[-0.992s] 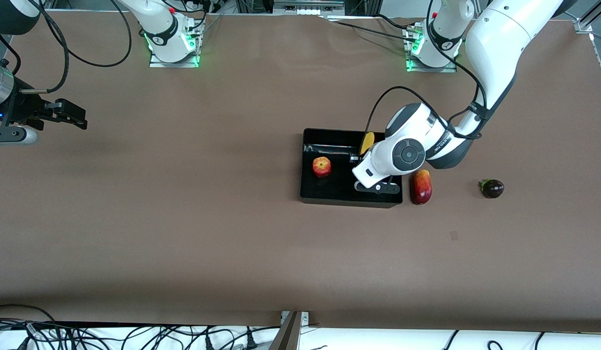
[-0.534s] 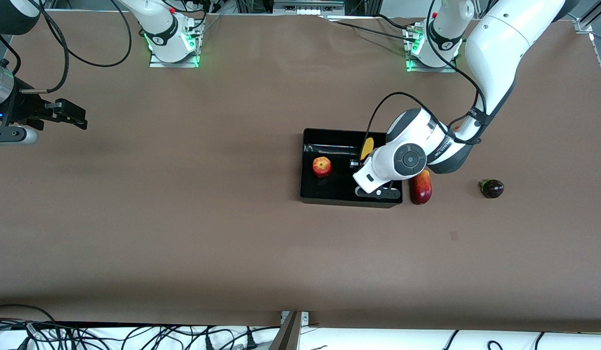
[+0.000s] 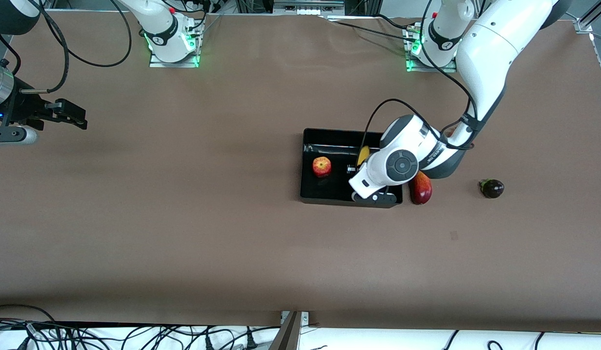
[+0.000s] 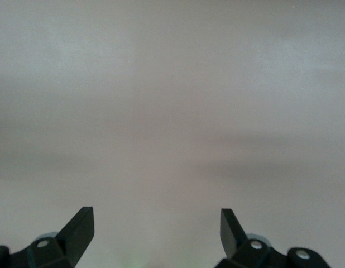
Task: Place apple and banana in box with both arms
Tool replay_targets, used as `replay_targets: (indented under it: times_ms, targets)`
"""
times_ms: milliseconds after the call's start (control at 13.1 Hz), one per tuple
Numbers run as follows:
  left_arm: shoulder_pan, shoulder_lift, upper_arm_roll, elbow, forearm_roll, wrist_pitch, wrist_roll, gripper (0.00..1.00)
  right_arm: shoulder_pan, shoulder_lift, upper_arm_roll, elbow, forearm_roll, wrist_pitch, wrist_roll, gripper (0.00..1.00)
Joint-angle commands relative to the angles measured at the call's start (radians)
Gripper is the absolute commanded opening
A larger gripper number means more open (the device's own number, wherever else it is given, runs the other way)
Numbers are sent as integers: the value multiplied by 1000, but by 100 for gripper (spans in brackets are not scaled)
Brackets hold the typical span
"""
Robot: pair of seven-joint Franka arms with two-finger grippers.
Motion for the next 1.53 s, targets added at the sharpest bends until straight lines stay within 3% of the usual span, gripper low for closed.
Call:
replay_targets:
  times_ms: [0, 381, 763, 915, 1144, 1449]
  targets:
    - [8, -52, 1, 27, 7, -54, -6, 100, -10, 3, 7, 14, 18, -6, -5, 100]
    - [35, -202, -3, 119, 6, -250, 24, 100, -10, 3, 7, 14, 18, -5, -5, 100]
    - [94, -424, 26, 107, -65, -330, 110, 100, -10, 3, 7, 16, 18, -6, -5, 100]
    - [55, -527, 126, 98, -117, -411, 132, 100, -10, 3, 7, 14, 18, -3, -5, 100]
    - [-98, -688, 386, 55, -154, -491, 231, 100, -10, 3, 7, 14, 18, -3, -5, 100]
    - [-132, -840, 558, -54, -175, -487, 403, 100, -8, 3, 7, 14, 18, -6, -5, 100]
